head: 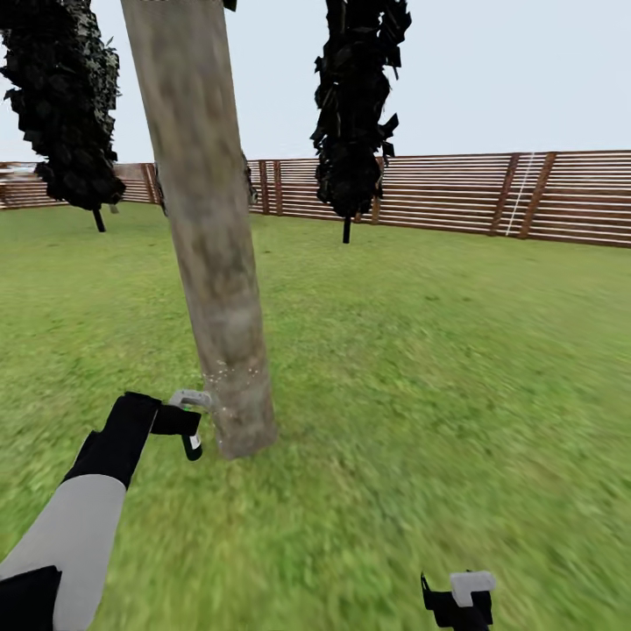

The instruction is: In the garden, pick up the pesticide atomizer on the floor and spray pesticide onto both trees until each tree trunk is fully covered.

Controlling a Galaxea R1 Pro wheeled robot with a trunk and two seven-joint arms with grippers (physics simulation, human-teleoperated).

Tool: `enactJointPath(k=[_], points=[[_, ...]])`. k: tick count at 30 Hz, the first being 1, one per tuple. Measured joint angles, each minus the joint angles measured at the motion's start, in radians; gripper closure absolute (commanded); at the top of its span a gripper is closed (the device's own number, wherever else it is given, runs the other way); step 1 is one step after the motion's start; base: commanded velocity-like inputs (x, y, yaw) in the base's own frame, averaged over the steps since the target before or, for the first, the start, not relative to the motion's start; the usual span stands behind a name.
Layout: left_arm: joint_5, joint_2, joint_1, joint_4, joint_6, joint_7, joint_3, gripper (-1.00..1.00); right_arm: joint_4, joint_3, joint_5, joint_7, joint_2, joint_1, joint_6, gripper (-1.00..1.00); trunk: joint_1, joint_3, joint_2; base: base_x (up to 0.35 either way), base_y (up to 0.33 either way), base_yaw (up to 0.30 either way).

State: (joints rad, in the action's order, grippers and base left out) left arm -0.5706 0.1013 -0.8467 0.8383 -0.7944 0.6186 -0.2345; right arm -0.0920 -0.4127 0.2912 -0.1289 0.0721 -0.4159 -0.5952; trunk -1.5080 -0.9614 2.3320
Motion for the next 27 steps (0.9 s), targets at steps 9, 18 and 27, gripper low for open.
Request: enactJointPath(k=[9,18,27], points=[[-0.001,-0.010,0.000,-0.001,0.000,-0.002,-0.001,1.00,0.000,0.000,0.000,0.000,0.000,-0.001,0.000,-1.00,0.000,0.000,0.000,0.000,-0.272,0.191],[0.002,-0.008,0.003,-0.004,-0.001,-0.090,-0.002,1.00,0.000,0.001,0.000,0.000,0.000,0.000,0.000,-1.00,0.000,0.000,0.000,0.000,-0.272,0.002],[0.000,-0.050,0.003,-0.030,0.000,-0.097,-0.002,1.00,0.000,0.002,0.000,0.000,0.000,0.000,0.000,-1.00,0.000,0.000,0.000,0.000,-0.272,0.093]])
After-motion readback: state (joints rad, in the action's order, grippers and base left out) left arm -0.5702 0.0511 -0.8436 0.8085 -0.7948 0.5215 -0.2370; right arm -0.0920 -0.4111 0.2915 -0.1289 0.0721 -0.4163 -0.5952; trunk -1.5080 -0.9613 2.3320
